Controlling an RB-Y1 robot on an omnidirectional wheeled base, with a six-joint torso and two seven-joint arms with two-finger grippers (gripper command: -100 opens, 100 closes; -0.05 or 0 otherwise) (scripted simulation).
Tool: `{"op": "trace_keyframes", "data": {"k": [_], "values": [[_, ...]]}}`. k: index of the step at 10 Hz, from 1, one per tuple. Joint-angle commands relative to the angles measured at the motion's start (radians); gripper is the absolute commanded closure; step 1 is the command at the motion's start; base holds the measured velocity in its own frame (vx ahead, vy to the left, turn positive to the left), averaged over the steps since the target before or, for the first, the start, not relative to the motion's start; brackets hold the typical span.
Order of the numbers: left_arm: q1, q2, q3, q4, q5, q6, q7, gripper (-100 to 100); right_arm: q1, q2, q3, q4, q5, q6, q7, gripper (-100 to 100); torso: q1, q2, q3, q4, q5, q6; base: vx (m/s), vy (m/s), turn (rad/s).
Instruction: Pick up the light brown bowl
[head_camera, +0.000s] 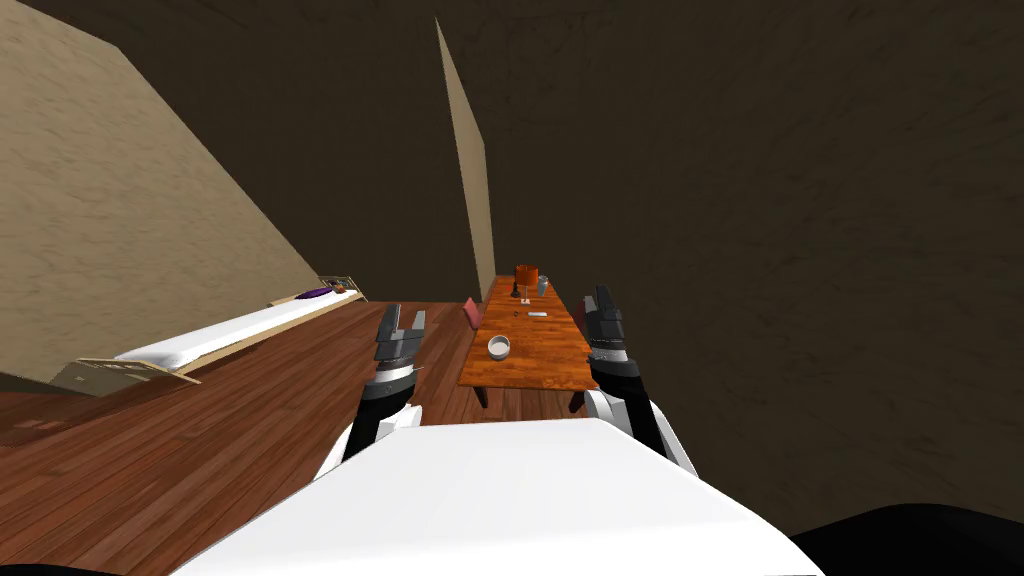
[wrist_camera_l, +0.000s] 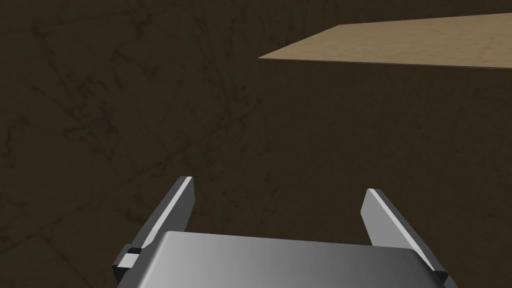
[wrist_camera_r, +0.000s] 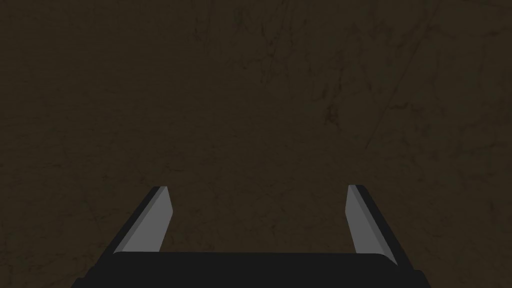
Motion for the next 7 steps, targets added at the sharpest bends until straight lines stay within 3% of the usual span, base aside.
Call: {"op": "trace_keyframes", "data": {"k": [1,7], "values": [[-0.032,0.017,0.001,0.044,0.014,0.027,0.006,-100,0.0,0.0,0.0,0.0,0.0,0.0,0.0,0,0.0,0.0,0.0,0.0,0.0,0.0,-0.005,0.001,-0.106],[-0.136,0.057,0.002,0.199,0.062,0.117,0.023,-100,0.0,0.0,0.0,0.0,0.0,0.0,0.0,0,0.001,0.001,0.001,0.0,0.0,0.0,-0.022,0.005,-0.092]]}}
